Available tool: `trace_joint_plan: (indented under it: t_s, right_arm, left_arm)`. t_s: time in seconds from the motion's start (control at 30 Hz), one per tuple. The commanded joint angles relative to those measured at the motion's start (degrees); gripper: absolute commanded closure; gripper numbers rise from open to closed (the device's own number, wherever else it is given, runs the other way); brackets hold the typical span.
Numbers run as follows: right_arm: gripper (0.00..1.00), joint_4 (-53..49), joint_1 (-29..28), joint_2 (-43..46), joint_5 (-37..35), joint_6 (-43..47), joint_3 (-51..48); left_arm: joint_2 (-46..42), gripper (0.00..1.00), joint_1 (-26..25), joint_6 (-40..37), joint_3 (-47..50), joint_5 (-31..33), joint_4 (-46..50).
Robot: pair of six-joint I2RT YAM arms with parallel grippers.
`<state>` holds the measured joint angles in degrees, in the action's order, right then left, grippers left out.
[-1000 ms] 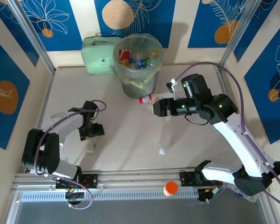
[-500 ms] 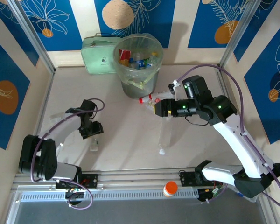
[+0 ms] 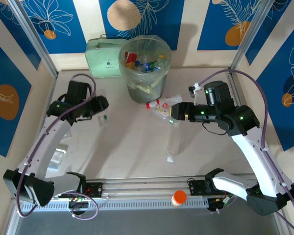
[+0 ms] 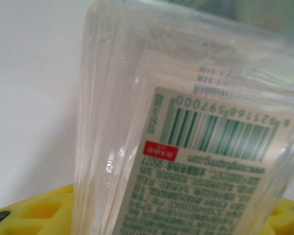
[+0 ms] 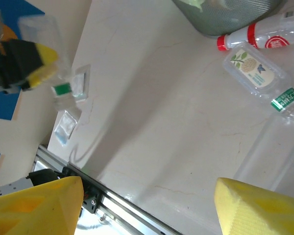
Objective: Put the plastic bottles in the bin
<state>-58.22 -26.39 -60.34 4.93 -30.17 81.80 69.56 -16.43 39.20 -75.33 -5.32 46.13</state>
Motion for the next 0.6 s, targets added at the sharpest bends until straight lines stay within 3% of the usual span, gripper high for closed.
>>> trace_joint_plan:
  t_s: [0.0, 0.17, 0.43, 0.57]
  right_arm:
    - [0.29, -1.4, 0.9, 0.9, -0.1, -1.1, -0.7]
    - [0.29, -1.9, 1.7, 2.2, -0.4, -2.0, -1.1]
    - [0.29, -4.3, 3.4, 4.6, -0.5, -1.9, -1.5]
    - [0.29, -4.5, 4.5, 6.0, -0.5, -2.4, -2.5]
  left_arm:
    - [2.7, 0.62, -0.9, 1.9, -7.9, -3.4, -5.2]
    - [12.4, 0.62, -2.5, 2.1, -21.7, -6.6, -10.9]
    - [36.6, 0.62, -5.7, 0.2, -53.2, -8.9, -10.6]
    - [48.2, 0.62, -6.2, 3.2, -67.0, -10.4, -13.1]
